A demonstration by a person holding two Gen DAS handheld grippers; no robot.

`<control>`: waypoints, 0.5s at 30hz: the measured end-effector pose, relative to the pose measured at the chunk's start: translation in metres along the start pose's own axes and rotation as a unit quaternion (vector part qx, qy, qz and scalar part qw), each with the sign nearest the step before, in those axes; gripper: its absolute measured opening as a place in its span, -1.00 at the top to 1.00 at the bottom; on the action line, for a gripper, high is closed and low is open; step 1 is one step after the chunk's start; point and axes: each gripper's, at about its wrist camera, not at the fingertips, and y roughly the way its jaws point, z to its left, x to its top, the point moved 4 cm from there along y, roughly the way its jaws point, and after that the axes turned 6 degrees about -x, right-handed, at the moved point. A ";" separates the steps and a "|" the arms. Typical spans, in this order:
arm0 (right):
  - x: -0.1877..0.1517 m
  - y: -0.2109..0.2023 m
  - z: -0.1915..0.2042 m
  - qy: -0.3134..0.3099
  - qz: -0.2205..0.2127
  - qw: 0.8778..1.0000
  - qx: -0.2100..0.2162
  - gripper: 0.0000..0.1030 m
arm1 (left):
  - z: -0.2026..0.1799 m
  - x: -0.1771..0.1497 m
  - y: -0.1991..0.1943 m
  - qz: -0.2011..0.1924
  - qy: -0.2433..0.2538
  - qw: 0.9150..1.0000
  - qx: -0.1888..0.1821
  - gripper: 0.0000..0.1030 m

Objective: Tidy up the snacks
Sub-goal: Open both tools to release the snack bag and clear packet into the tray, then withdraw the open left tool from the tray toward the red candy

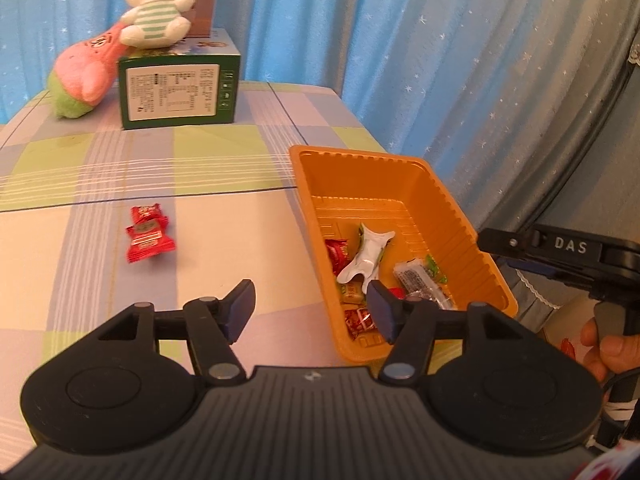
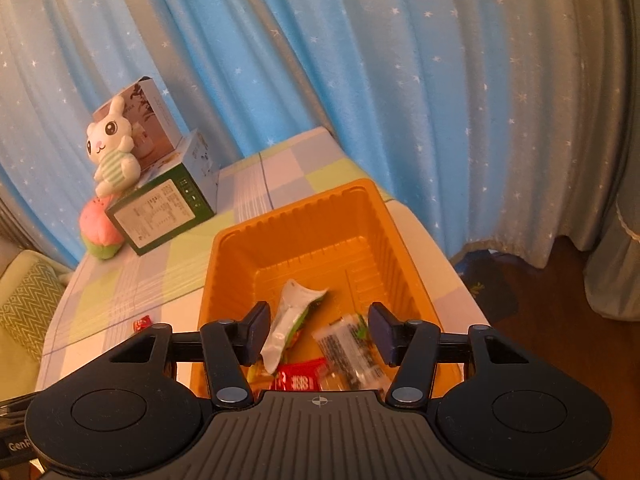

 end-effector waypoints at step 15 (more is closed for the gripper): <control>-0.042 -0.058 0.026 -0.003 0.015 1.000 0.003 -0.06 | 0.033 -0.029 -0.076 -0.023 -0.012 0.999 0.041 -0.52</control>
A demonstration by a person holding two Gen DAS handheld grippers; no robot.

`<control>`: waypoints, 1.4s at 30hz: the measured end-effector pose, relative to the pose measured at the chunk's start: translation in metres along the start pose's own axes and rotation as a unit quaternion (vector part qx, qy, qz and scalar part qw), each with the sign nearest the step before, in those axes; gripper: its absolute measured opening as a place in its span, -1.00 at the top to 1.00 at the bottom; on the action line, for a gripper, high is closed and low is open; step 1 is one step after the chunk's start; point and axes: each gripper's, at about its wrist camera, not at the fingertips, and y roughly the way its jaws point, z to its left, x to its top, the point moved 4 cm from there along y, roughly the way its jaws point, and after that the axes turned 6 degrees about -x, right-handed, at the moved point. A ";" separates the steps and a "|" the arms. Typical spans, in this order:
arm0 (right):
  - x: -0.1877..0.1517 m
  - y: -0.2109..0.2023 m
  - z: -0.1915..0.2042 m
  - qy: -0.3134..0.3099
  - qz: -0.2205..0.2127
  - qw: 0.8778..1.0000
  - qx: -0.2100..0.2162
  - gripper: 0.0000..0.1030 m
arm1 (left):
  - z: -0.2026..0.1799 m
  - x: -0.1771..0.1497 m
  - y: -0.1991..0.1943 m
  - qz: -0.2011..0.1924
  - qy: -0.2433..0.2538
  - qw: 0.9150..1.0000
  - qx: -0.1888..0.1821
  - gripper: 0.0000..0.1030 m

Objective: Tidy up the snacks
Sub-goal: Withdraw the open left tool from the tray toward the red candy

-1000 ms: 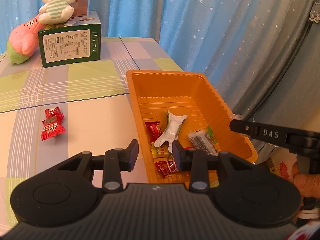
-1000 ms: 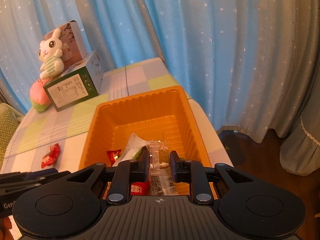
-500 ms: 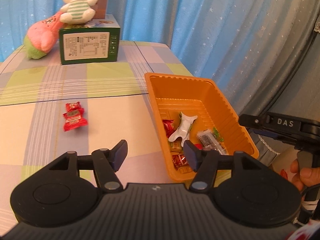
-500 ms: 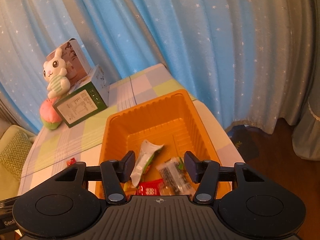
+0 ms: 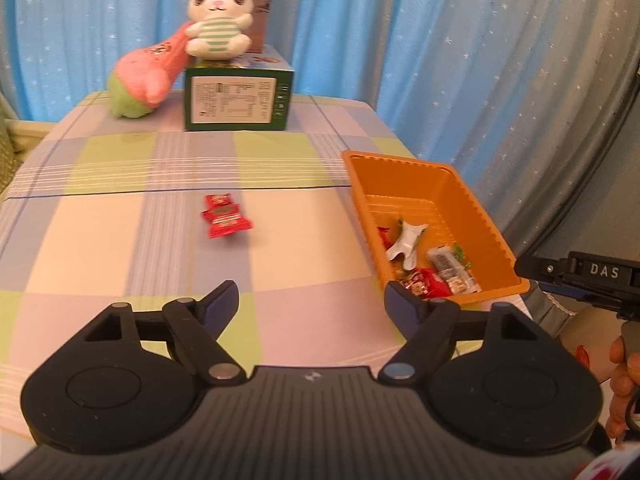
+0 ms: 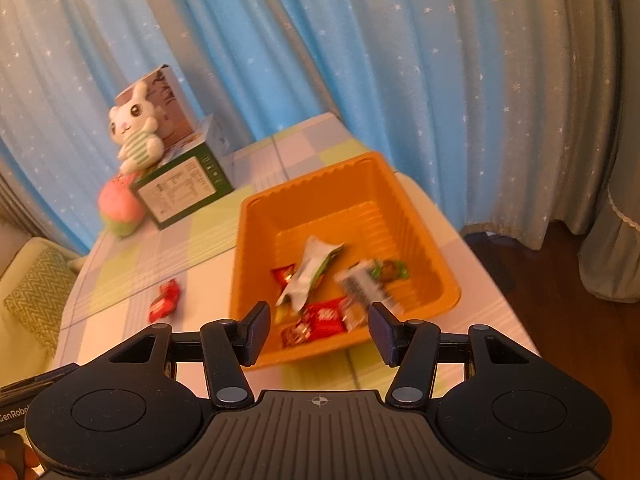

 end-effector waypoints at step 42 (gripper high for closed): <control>-0.032 0.003 0.087 -0.082 0.020 0.996 0.031 -0.06 | 0.083 0.003 -0.047 -0.031 -0.040 0.997 0.051 -0.58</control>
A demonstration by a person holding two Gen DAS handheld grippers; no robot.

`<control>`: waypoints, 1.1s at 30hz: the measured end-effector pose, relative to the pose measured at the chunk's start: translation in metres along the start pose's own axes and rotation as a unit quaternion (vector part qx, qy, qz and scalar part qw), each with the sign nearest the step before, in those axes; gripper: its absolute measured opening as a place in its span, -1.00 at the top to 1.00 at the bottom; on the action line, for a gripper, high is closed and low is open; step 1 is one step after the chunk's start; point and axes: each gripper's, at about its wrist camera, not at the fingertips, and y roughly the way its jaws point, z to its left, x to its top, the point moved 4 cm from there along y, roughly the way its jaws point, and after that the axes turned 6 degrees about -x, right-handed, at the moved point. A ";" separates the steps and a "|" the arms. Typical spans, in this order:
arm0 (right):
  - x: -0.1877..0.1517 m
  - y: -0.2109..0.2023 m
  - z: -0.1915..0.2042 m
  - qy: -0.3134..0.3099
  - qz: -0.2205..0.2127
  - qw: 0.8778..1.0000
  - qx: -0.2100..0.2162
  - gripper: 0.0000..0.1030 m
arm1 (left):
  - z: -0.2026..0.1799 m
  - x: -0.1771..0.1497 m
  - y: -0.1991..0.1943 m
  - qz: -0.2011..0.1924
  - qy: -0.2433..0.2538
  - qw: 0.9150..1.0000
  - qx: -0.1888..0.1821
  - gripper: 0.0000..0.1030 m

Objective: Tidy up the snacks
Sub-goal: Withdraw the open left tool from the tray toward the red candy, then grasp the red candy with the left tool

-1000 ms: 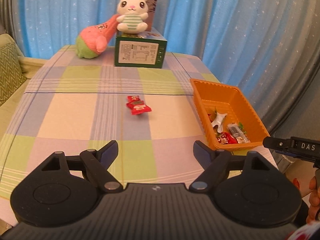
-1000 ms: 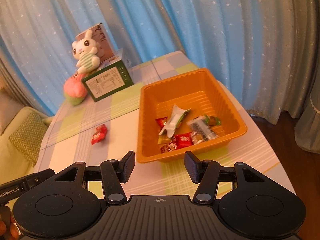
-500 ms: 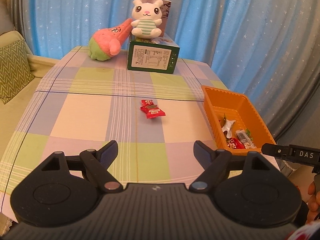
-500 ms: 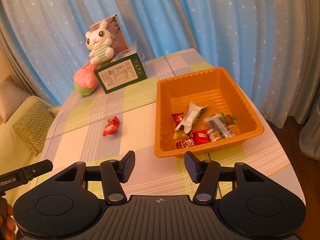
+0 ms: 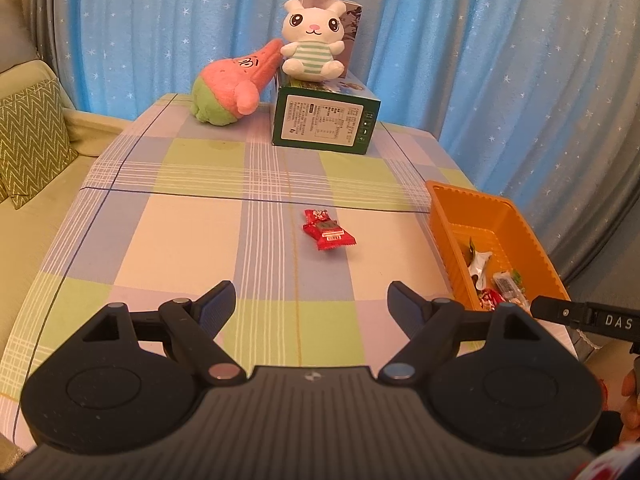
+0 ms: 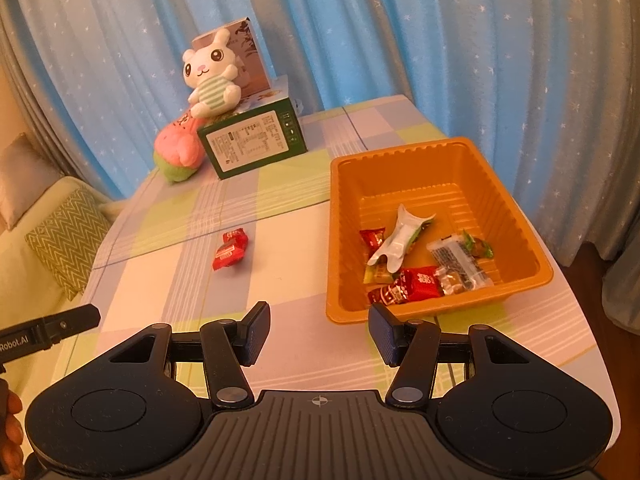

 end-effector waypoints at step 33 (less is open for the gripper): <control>0.043 0.146 0.023 -0.054 -0.028 0.998 0.000 -0.06 | 0.016 0.051 0.207 0.079 -0.006 0.996 -0.030 0.00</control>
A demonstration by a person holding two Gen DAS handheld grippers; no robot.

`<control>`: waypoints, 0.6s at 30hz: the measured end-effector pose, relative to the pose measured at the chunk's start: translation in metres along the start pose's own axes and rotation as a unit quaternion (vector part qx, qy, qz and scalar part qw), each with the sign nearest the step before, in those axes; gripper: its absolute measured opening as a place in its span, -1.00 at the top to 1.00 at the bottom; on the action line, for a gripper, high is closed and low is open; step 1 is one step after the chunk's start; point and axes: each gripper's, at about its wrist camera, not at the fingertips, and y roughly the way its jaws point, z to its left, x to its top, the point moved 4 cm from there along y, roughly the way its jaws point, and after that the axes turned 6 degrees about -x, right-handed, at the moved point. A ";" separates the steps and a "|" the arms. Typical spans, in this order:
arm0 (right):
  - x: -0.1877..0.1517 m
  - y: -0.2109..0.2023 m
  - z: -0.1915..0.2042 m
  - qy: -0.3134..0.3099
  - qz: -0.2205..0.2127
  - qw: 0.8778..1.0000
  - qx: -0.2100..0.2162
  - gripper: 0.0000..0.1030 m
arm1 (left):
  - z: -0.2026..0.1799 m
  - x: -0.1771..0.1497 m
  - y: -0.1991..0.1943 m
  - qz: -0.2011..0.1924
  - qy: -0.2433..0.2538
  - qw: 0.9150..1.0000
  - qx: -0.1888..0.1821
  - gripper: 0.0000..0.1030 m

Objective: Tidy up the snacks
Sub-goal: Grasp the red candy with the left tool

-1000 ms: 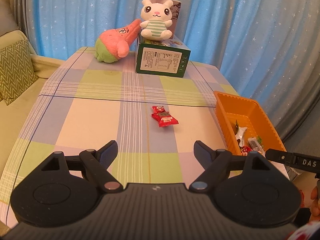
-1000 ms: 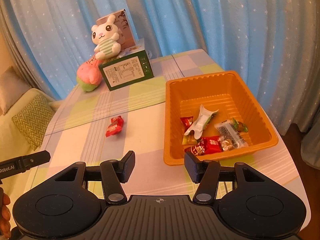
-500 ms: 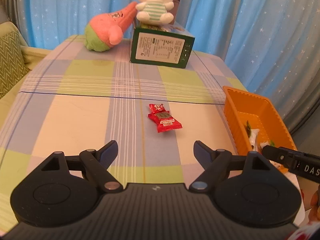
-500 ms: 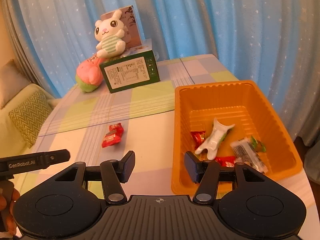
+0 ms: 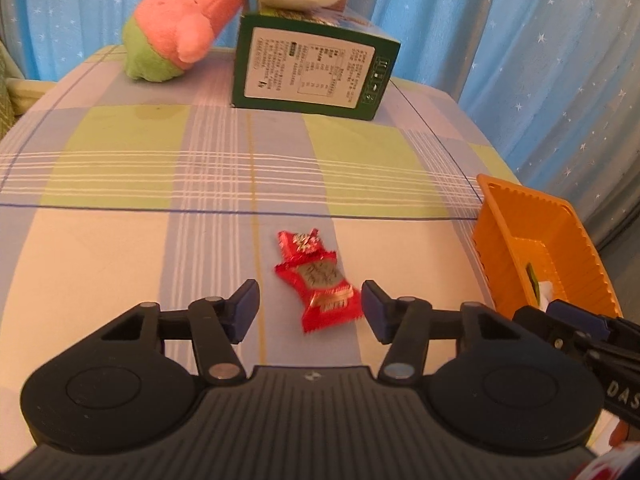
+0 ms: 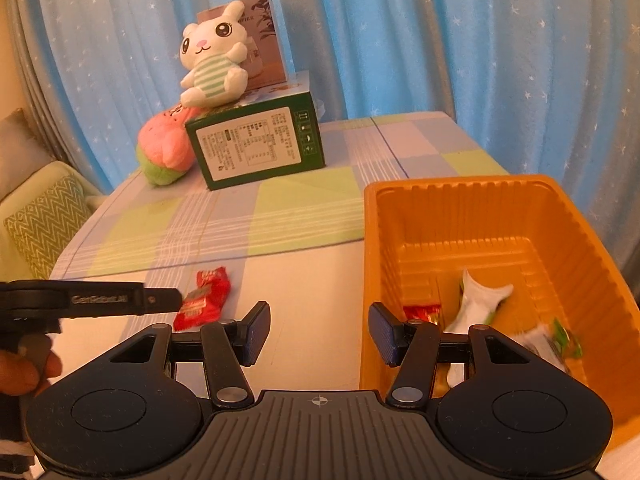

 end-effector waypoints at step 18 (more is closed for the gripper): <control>0.007 0.001 0.010 -0.020 -0.037 0.999 0.007 -0.06 | 0.018 -0.012 0.021 0.050 0.055 0.997 0.009 0.55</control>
